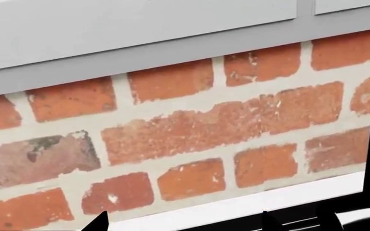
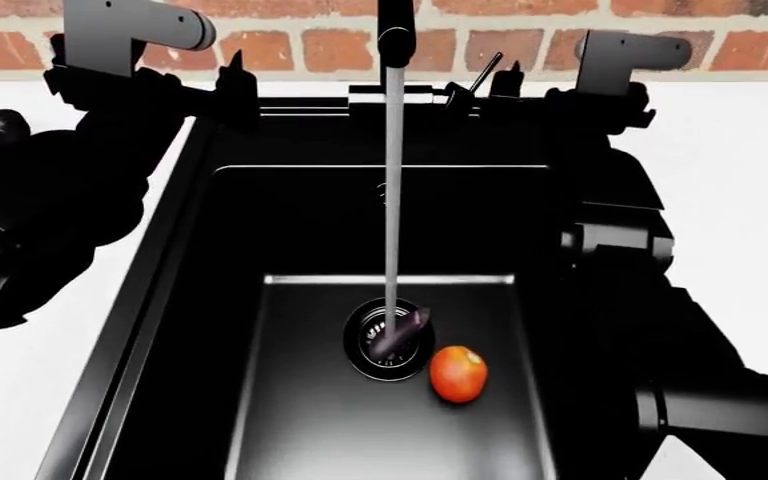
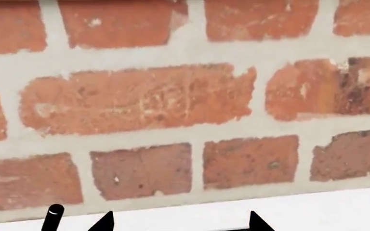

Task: Pick up the fruits and vegetables and place them in the sink. Turn on the sink faucet to wash them. Then turn the sink off and put them in the tray.

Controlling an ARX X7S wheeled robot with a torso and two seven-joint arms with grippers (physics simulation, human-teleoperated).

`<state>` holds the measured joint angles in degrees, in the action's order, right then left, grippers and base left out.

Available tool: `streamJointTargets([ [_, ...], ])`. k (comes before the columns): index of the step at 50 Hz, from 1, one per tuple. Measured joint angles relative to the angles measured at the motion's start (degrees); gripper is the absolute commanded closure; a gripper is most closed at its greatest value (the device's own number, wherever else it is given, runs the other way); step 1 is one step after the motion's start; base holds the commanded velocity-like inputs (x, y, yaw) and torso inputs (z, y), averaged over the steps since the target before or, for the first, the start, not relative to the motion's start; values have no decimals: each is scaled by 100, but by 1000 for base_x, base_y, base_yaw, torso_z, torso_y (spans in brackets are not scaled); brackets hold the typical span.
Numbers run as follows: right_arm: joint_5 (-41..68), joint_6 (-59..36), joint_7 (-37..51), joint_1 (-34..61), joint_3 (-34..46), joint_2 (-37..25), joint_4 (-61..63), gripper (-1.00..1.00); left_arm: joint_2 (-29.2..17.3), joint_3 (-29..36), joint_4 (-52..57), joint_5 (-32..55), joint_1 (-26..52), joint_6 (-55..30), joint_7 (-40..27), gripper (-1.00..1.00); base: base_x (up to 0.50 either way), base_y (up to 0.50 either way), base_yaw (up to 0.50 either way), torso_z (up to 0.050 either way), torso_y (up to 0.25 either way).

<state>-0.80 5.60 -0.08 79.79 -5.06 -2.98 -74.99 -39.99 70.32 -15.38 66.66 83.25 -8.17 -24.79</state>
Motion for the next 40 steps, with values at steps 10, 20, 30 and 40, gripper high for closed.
streamJointTargets([
  [10,29,20,81,7,110,-51,2,-100,-26,-5,44,-8,-15,-16,-24,-100,0,0,0,0,0],
  [20,72,3,68,-6,149,-61,12,-100,-45,-10,94,-34,-7,-41,-35,-100,0,0,0,0,-100],
  [30,83,-13,-9,13,190,-35,-1,-100,-53,-37,95,7,-28,-47,-52,-100,0,0,0,0,-25],
  [40,78,-7,-68,94,249,-8,0,-100,-76,-73,109,21,-41,-41,-86,-100,0,0,0,0,0],
])
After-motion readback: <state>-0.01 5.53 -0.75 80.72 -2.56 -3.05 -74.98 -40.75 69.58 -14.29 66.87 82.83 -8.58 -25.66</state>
